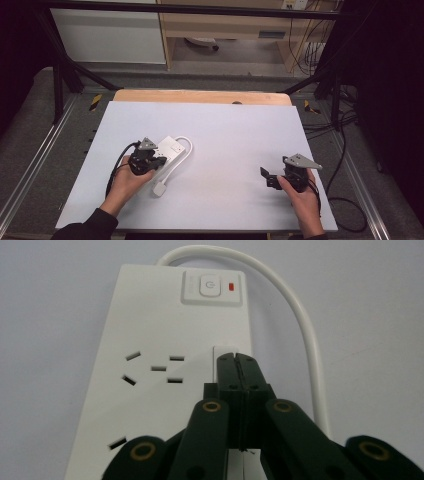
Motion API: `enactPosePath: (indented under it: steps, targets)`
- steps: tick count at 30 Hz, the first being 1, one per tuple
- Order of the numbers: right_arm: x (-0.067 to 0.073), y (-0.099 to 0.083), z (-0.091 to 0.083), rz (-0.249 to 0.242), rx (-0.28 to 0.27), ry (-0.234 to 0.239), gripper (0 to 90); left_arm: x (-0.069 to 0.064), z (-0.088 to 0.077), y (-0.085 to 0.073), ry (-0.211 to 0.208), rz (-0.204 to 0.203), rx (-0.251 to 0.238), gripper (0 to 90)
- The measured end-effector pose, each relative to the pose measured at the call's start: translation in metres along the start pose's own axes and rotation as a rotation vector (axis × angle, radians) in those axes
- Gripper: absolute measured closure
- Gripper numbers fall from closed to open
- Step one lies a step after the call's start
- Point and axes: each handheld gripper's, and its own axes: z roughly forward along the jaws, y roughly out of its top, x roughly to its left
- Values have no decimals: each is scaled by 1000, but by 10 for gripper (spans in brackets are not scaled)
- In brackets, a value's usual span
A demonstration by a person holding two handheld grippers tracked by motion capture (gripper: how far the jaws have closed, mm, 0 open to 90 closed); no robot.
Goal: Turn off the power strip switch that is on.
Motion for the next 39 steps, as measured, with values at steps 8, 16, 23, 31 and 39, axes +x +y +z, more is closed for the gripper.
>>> enactPosePath:
  steps: [8, 16, 23, 31, 39]
  targets:
    - [0, 0, 0, -2, -2, 0, 43, 0, 1, -1, 3, 11, -16, 900]
    - [0, 0, 0, -3, -2, 1, 43, -1, 1, -1, 10, 17, -19, 900]
    - [0, 0, 0, -4, -2, 1, 43, -4, -4, 3, 14, 34, -90, 900]
    - [-1, 0, 0, -2, -4, 2, 43, -7, -10, 9, -18, 19, -133, 900]
    - [-1, 0, -1, 0, -3, 3, 43, -7, -10, 14, -37, 22, -127, 900]
